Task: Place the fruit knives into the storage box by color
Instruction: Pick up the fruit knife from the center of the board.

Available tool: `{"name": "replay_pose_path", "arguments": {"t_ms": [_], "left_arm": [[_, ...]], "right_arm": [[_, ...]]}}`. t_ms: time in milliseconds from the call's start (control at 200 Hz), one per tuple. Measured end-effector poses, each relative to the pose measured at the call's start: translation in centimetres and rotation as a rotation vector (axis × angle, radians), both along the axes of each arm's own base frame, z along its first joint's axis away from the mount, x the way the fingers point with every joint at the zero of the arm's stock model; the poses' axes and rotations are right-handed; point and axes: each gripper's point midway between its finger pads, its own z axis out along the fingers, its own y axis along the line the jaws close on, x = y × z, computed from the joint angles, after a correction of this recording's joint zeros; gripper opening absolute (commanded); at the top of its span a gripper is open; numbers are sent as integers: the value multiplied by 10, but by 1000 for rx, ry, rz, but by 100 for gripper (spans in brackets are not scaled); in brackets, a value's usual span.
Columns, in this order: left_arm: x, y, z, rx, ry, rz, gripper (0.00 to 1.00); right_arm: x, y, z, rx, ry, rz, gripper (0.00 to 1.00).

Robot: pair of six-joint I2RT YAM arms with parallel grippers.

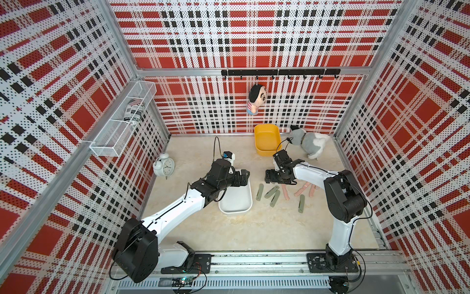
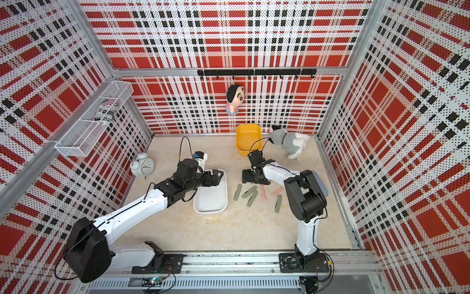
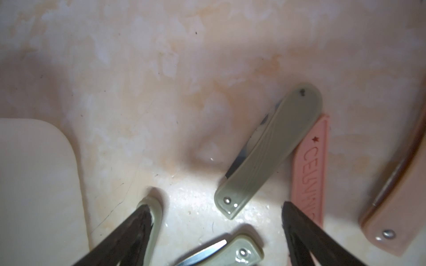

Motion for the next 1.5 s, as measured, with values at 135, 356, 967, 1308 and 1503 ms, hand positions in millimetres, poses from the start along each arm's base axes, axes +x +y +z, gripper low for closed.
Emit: {"name": "replay_pose_path", "arguments": {"t_ms": [135, 356, 967, 1308, 1503], "left_arm": [[0, 0, -2, 0, -1, 1, 97], [-1, 1, -7, 5, 5, 3, 97], [-3, 13, -9, 9, -2, 26, 97], [-4, 13, -11, 10, 3, 24, 96], [-4, 13, -11, 10, 4, 24, 96]], "right_arm": [[1, 1, -1, 3, 4, -3, 91], [12, 3, 1, 9, -9, -8, 91], [35, -10, -7, -57, 14, -15, 92], [61, -17, -8, -114, 14, 11, 82], [59, -13, -11, -107, 39, 40, 78]]}}
